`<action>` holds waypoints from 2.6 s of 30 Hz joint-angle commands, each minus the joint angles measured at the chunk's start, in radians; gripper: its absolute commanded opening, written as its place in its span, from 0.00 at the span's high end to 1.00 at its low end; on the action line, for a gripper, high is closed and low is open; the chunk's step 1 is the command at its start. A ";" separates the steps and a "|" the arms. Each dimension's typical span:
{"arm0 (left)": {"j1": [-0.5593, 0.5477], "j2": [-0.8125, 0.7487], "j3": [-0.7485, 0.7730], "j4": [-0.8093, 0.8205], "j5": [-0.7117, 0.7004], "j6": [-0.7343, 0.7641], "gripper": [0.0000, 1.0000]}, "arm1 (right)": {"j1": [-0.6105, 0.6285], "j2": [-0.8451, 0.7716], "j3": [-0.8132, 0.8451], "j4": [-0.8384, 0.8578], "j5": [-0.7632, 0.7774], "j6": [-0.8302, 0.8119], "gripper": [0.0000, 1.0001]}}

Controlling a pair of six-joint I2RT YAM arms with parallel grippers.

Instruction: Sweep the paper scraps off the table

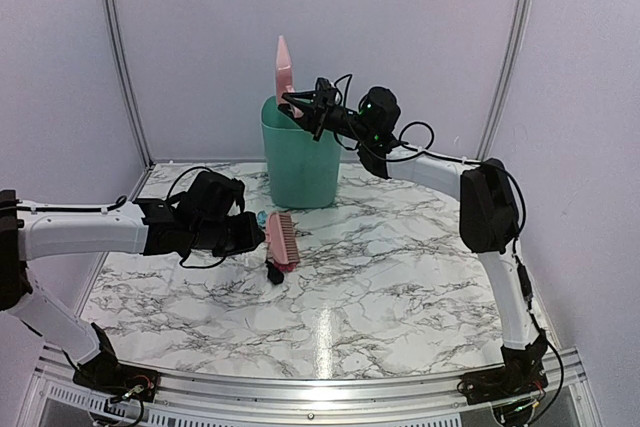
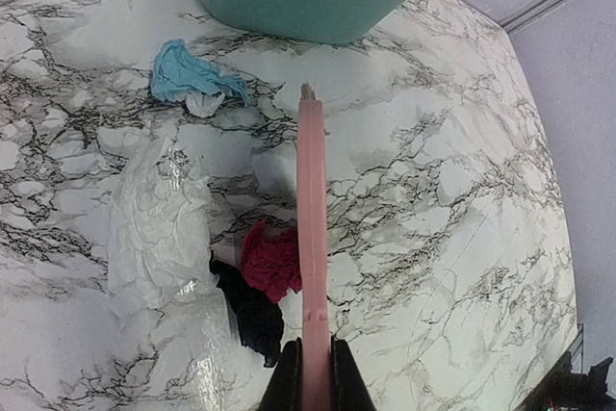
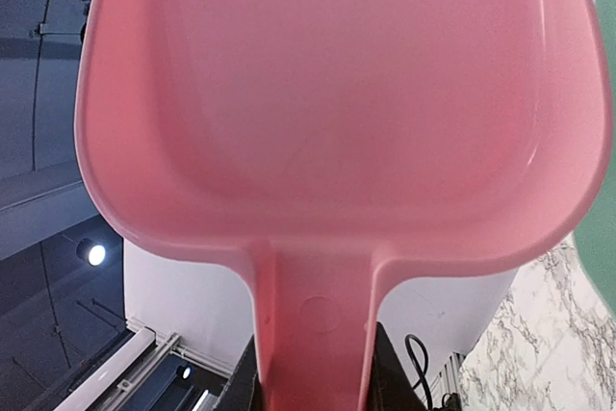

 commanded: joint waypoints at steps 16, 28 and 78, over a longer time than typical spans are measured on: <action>0.003 -0.026 0.047 -0.024 -0.030 0.026 1.00 | 0.001 -0.152 0.053 -0.438 -0.092 -0.496 1.00; 0.003 -0.047 0.046 -0.038 -0.038 0.030 1.00 | 0.045 -0.334 0.077 -1.038 0.054 -1.041 1.00; 0.096 -0.303 0.178 -0.435 -0.343 0.301 1.00 | 0.347 -0.813 -1.005 -1.592 0.528 -1.481 1.00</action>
